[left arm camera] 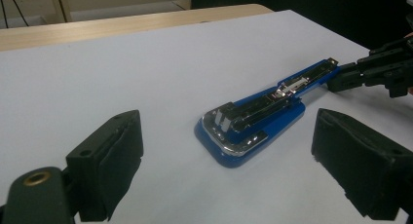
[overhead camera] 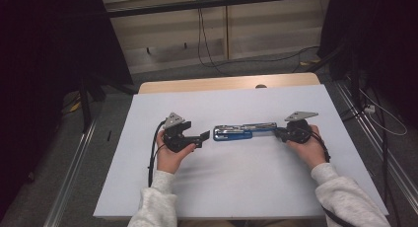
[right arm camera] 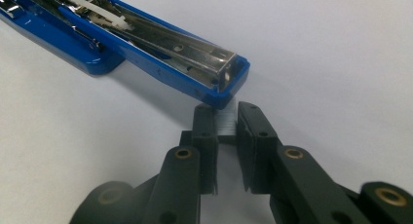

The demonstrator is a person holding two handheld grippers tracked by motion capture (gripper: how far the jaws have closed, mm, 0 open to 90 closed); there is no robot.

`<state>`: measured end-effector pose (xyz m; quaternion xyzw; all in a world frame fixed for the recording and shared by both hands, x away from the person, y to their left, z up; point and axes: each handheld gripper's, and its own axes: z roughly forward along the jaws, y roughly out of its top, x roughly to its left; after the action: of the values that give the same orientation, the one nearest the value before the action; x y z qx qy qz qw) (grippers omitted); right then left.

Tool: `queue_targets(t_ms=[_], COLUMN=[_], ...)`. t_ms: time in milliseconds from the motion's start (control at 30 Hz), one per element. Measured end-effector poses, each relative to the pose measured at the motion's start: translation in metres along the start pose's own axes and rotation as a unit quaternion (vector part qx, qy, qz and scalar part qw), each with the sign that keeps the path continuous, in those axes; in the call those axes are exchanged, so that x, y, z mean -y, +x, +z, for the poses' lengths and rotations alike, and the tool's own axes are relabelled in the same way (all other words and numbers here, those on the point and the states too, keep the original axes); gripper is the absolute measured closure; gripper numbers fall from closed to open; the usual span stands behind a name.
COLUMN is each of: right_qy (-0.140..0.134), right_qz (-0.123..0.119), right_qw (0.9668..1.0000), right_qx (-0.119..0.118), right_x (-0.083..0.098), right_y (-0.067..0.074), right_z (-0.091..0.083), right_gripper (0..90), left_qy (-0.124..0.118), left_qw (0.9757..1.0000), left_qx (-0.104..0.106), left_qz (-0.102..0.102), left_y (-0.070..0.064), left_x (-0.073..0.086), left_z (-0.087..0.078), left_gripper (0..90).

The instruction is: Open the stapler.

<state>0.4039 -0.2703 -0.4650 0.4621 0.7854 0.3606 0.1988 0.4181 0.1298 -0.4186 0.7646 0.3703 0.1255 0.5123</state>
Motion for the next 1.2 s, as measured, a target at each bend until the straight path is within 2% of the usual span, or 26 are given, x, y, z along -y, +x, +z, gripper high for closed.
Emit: queue_targets(t_ms=[333,467,567,733,833,1000,1100,1200], right_qy=[0.010,0.009,0.014,0.018,0.023,0.017,0.017,0.019], right_qz=[-0.002,0.001,-0.006,-0.007,-0.012,-0.006,-0.005,-0.011], right_qw=[0.9999,1.0000,0.9999,0.9998,0.9996,0.9998,0.9997,0.9997], right_qx=[-0.003,0.001,0.002,-0.007,-0.008,-0.011,-0.017,-0.013], right_x=[0.009,0.007,0.005,0.003,0.001,0.003,0.003,0.001], right_y=[-0.002,-0.002,-0.001,-0.002,-0.001,-0.003,-0.003,-0.003], right_z=[-0.014,-0.012,-0.010,-0.007,-0.007,-0.009,-0.013,-0.020], right_gripper=[78.4,70.7,71.4,79.0,79.3,79.3,79.3,79.3], left_qy=[-0.005,-0.006,-0.007,-0.006,-0.004,-0.005,-0.007,-0.009], left_qw=[1.0000,1.0000,1.0000,1.0000,1.0000,1.0000,1.0000,1.0000], left_qx=[-0.004,-0.004,-0.004,-0.005,-0.004,-0.002,-0.001,0.001], left_qz=[0.000,-0.001,0.002,-0.002,0.001,-0.001,0.003,0.003], left_y=[0.002,0.001,0.002,0.004,0.005,0.005,0.005,0.005], left_x=[-0.001,-0.001,-0.001,-0.001,0.000,0.000,-0.001,-0.002], left_z=[-0.003,-0.002,-0.002,-0.003,-0.003,-0.005,-0.007,-0.007], left_gripper=[11.7,11.7,11.7,10.6,9.6,8.2,7.9,7.3])
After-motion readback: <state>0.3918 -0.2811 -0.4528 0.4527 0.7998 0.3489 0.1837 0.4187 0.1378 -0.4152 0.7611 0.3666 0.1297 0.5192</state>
